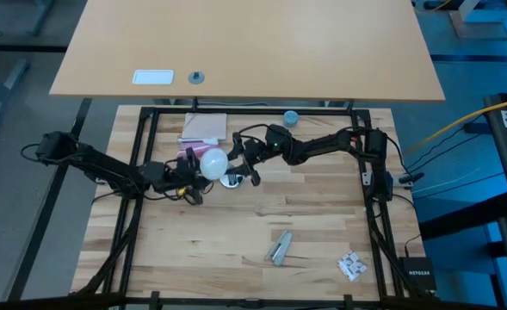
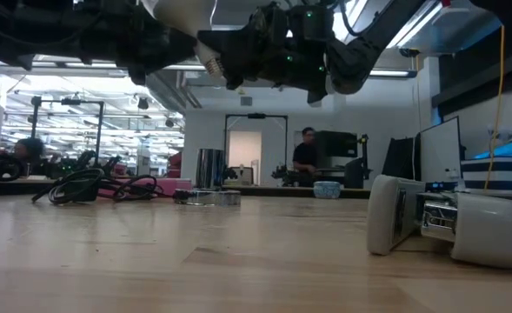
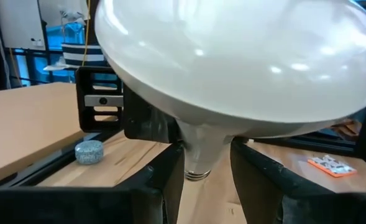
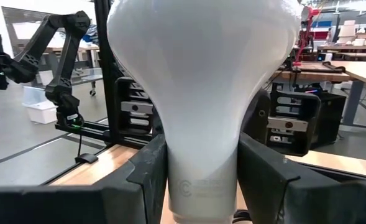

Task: Screw lightbulb
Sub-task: Insert the lightbulb into the lamp

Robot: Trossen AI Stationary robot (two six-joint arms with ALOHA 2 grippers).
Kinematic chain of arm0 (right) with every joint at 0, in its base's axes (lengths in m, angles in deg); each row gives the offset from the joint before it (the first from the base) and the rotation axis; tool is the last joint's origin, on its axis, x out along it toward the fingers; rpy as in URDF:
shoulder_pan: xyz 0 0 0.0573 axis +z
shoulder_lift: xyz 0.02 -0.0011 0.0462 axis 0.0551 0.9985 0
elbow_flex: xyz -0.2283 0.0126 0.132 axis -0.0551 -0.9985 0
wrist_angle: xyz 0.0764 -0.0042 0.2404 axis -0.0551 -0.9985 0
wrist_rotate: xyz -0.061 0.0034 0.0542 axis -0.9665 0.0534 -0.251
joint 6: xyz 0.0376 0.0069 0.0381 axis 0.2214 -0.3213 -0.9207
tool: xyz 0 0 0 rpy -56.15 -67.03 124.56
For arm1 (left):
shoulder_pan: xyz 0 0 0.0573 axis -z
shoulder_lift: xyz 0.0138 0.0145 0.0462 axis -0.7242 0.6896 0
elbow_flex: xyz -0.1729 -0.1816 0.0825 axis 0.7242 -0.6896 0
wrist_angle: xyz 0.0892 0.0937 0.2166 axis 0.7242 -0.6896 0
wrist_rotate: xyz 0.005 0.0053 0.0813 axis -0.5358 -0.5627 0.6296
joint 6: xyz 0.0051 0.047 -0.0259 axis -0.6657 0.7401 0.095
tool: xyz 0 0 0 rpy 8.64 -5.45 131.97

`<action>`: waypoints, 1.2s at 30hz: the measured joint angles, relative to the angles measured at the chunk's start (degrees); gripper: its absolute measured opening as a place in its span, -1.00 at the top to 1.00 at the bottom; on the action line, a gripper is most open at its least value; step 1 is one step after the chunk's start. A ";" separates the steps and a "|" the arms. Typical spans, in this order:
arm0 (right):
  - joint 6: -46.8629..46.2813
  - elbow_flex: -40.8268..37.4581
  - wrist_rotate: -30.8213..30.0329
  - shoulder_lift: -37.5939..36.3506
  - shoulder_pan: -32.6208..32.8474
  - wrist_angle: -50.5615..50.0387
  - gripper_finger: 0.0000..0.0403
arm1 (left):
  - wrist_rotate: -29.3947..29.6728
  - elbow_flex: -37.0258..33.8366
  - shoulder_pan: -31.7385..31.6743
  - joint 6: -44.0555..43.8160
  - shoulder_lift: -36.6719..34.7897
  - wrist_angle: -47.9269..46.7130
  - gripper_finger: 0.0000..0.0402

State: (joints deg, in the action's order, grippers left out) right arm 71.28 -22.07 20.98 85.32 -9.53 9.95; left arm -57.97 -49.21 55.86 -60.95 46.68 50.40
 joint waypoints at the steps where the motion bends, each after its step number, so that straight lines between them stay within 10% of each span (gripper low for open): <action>1: 0.02 0.00 0.28 0.00 0.00 0.00 0.17 | -0.11 0.00 0.00 0.04 0.02 0.23 0.39; 19: -0.04 -0.04 -0.21 -0.07 -0.17 -0.46 0.17 | -0.87 0.07 -3.04 -11.74 0.02 -0.07 0.11; 36: -2.03 0.00 -8.44 0.00 0.09 -2.43 0.17 | 0.34 4.78 -3.36 0.52 2.39 -0.19 -0.19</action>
State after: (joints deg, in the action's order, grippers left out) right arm 69.24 -22.07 12.55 85.32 -9.44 7.52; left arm -57.63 -44.42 52.50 -60.43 49.07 50.21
